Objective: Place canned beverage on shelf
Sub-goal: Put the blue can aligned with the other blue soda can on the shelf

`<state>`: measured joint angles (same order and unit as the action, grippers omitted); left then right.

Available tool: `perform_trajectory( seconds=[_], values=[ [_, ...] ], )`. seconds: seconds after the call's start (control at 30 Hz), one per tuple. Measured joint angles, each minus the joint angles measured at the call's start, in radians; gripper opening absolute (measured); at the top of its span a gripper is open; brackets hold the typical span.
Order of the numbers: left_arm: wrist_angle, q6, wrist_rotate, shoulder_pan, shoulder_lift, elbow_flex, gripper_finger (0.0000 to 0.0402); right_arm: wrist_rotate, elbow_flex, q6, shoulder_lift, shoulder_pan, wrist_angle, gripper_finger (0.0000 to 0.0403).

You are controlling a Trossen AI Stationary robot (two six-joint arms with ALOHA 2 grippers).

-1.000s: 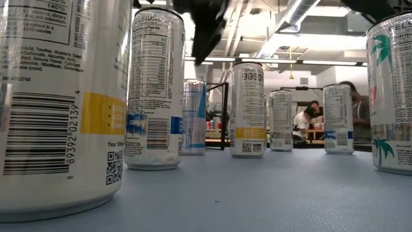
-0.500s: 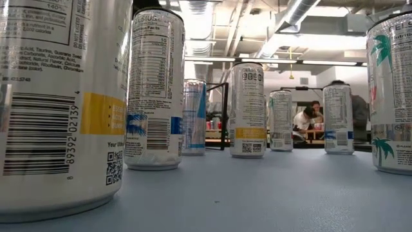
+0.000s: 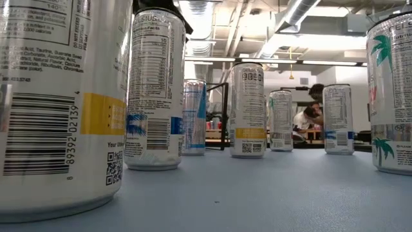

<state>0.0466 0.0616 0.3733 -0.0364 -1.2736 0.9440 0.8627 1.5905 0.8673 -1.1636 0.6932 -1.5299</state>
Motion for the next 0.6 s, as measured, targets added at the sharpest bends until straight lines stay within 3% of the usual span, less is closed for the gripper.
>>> perform_trajectory(
  seconds=[0.27, 0.6],
  values=[
    [-0.105, -0.044, 0.048, -0.038, -0.13, 0.0, 0.0313, 0.004, -0.269, 0.078, 0.053, 0.058, 0.134, 0.0256],
    [-0.134, -0.071, 0.197, -0.079, -0.221, 0.0, 0.0313, 0.033, -0.328, 0.078, 0.029, 0.075, 0.194, 0.0256]
  ],
)
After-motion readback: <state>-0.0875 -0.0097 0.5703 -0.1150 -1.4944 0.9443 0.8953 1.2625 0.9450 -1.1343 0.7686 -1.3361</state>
